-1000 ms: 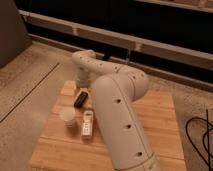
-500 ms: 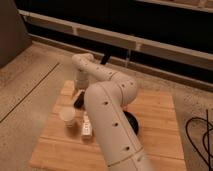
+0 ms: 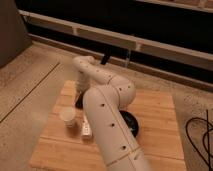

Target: Place the eraser on the white sponge

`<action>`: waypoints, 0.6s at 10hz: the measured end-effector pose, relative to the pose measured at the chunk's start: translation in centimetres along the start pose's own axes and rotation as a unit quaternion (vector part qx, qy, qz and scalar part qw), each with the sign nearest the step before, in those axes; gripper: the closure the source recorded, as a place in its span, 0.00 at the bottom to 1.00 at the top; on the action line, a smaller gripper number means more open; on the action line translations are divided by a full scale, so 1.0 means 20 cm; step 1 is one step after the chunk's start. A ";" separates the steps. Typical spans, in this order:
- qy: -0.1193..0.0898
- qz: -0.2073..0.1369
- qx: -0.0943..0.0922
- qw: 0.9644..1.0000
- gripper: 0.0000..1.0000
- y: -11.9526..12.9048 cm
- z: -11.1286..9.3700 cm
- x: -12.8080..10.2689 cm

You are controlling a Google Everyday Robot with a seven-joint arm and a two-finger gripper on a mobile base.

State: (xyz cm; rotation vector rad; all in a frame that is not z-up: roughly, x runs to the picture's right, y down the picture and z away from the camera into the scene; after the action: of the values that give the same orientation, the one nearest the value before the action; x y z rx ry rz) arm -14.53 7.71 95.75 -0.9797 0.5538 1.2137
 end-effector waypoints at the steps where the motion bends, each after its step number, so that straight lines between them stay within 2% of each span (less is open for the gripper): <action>1: -0.002 0.000 0.002 1.000 0.93 -0.01 -0.01 0.00; 2: -0.008 -0.001 0.003 1.000 0.99 -0.01 -0.02 -0.01; 4: -0.026 0.004 0.023 0.999 1.00 -0.04 -0.12 -0.02; 6: -0.052 0.005 0.051 0.997 1.00 -0.06 -0.26 -0.03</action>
State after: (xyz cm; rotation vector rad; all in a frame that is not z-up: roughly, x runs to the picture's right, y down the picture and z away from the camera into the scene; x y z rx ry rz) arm -12.90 2.93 94.06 -0.8235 0.5335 1.2273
